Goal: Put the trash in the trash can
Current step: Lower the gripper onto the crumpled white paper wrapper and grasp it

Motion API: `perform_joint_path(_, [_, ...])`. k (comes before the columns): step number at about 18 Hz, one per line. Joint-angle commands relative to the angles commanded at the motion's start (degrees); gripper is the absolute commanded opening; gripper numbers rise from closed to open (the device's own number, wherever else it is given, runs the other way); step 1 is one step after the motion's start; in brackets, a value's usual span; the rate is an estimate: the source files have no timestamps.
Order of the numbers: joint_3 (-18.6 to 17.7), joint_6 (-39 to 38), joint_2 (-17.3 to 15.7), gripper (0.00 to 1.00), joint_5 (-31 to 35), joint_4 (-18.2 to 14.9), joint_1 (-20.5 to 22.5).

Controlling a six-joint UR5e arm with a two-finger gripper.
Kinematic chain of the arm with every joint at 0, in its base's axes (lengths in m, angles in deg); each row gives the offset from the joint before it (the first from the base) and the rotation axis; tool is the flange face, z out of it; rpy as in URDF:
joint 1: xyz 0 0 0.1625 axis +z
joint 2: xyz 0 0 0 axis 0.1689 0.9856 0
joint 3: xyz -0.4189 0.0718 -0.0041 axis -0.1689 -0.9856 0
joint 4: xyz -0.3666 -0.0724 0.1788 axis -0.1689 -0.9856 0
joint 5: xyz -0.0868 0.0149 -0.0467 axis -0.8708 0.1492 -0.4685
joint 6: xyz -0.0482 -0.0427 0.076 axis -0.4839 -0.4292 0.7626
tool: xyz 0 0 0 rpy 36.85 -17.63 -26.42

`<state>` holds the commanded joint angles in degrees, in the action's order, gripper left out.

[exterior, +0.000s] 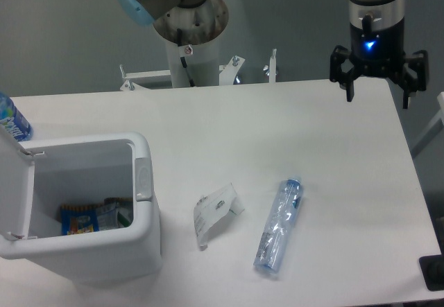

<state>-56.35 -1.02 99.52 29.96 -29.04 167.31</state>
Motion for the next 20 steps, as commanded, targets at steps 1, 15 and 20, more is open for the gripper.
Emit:
perform_joint_path(1, [-0.1,0.3,0.1,1.00,0.0,0.1,0.0])
perform_joint_path(15, [-8.9,-8.8,0.4,1.00,-0.1,10.8,-3.9])
perform_joint_path(20, [-14.8,-9.0,2.4,1.00,-0.1,12.7,-9.9])
